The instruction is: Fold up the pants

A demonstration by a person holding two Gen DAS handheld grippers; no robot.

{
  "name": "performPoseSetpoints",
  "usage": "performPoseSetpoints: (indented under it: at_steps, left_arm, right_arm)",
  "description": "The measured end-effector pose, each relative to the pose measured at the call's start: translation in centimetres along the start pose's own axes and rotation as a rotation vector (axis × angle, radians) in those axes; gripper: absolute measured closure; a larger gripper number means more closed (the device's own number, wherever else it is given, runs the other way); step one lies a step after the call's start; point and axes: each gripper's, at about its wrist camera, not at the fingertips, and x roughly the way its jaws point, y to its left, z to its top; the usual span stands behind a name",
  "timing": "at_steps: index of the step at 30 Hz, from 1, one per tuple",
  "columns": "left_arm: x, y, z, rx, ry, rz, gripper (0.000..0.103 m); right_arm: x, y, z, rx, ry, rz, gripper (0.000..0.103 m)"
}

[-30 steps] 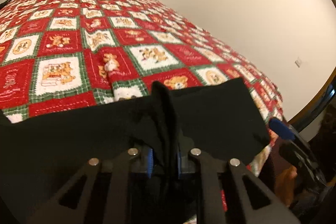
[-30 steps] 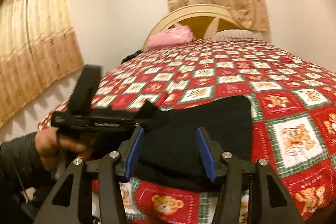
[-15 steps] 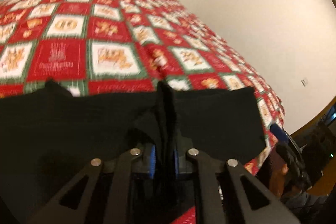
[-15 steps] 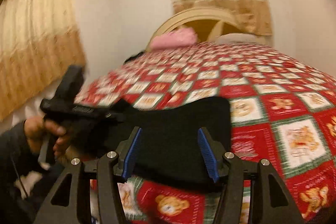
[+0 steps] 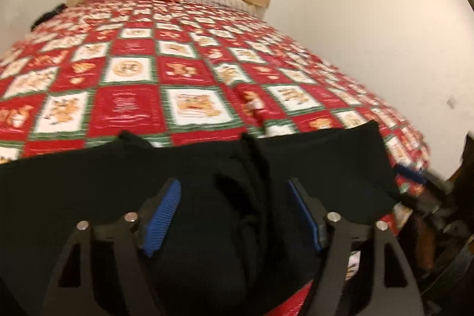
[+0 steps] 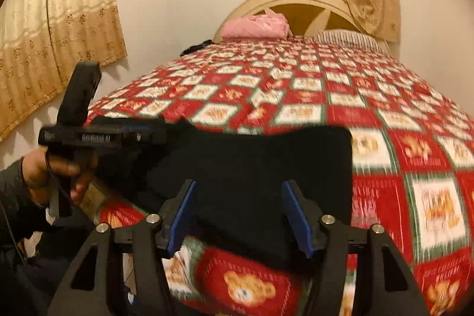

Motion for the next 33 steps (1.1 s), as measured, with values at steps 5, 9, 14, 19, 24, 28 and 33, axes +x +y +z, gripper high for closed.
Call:
performPoseSetpoints:
  at_steps: [5,9,14,19,24,28,33]
  left_arm:
    - [0.0,2.3,-0.6,-0.056,0.008,0.089,0.027]
    - [-2.1,3.3,-1.3,-0.068,-0.028,0.101,0.027]
    - [-5.0,5.7,-2.4,-0.084,-0.056,0.162,0.027]
    - [-7.6,9.1,-3.5,-0.102,-0.075,0.262,0.025]
    - [-10.2,14.0,-4.3,-0.143,-0.101,0.401,0.025]
    - [-12.1,17.8,-4.8,-0.193,-0.141,0.478,0.024]
    - [-11.5,21.2,-5.3,-0.238,-0.122,0.492,0.024]
  right_arm:
    - [5.5,1.6,1.9,-0.02,0.128,0.0,0.038]
    - [8.0,4.4,2.5,-0.057,0.136,0.099,0.038]
    - [10.1,8.7,3.0,-0.132,0.115,0.2,0.038]
    - [13.6,11.9,1.6,-0.253,0.184,0.191,0.037]
    - [11.9,11.0,1.8,-0.222,0.157,0.205,0.037]
    - [9.1,9.3,1.8,-0.153,0.103,0.202,0.037]
    - [6.2,8.2,1.2,-0.117,0.071,0.19,0.037]
